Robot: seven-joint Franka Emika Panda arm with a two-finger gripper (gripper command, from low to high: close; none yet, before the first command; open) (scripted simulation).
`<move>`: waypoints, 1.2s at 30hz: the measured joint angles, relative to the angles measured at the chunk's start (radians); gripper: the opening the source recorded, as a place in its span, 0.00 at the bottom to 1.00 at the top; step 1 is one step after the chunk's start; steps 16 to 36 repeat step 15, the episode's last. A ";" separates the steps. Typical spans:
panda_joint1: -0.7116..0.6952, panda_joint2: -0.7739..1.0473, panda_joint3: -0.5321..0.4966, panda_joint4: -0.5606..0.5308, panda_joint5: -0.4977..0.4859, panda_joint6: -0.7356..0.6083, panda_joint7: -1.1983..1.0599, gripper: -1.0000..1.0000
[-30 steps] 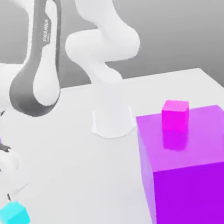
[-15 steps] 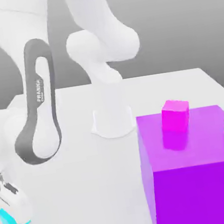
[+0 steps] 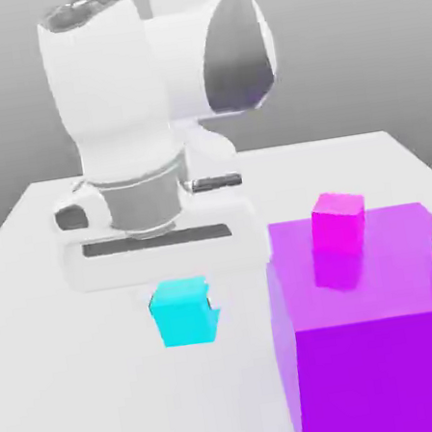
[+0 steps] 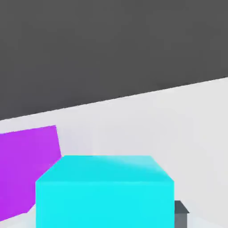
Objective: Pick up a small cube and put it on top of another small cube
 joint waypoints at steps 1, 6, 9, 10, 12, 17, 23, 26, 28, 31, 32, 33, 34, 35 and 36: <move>0.020 -0.036 0.022 -0.001 -0.006 -0.034 -0.002 0.00; 0.127 -0.216 0.140 -0.005 -0.035 -0.206 -0.017 0.00; 0.165 -0.257 0.182 -0.044 -0.044 -0.206 -0.021 0.00; 0.167 -0.247 0.187 -0.069 -0.044 -0.172 -0.022 0.00; 0.168 -0.226 0.195 -0.114 -0.043 -0.104 -0.022 1.00; 0.168 -0.226 0.195 -0.114 -0.043 -0.104 -0.022 1.00; 0.168 -0.226 0.195 -0.114 -0.043 -0.104 -0.022 1.00; 0.168 -0.226 0.195 -0.114 -0.043 -0.104 -0.022 1.00; 0.168 -0.226 0.195 -0.114 -0.043 -0.104 -0.022 1.00; 0.168 -0.226 0.195 -0.114 -0.043 -0.104 -0.022 1.00; 0.168 -0.226 0.195 -0.114 -0.043 -0.104 -0.022 1.00; 0.168 -0.226 0.195 -0.114 -0.043 -0.104 -0.022 1.00; 0.168 -0.226 0.195 -0.114 -0.043 -0.104 -0.022 1.00; 0.168 -0.226 0.195 -0.114 -0.043 -0.104 -0.022 1.00; 0.168 -0.226 0.195 -0.114 -0.043 -0.104 -0.022 1.00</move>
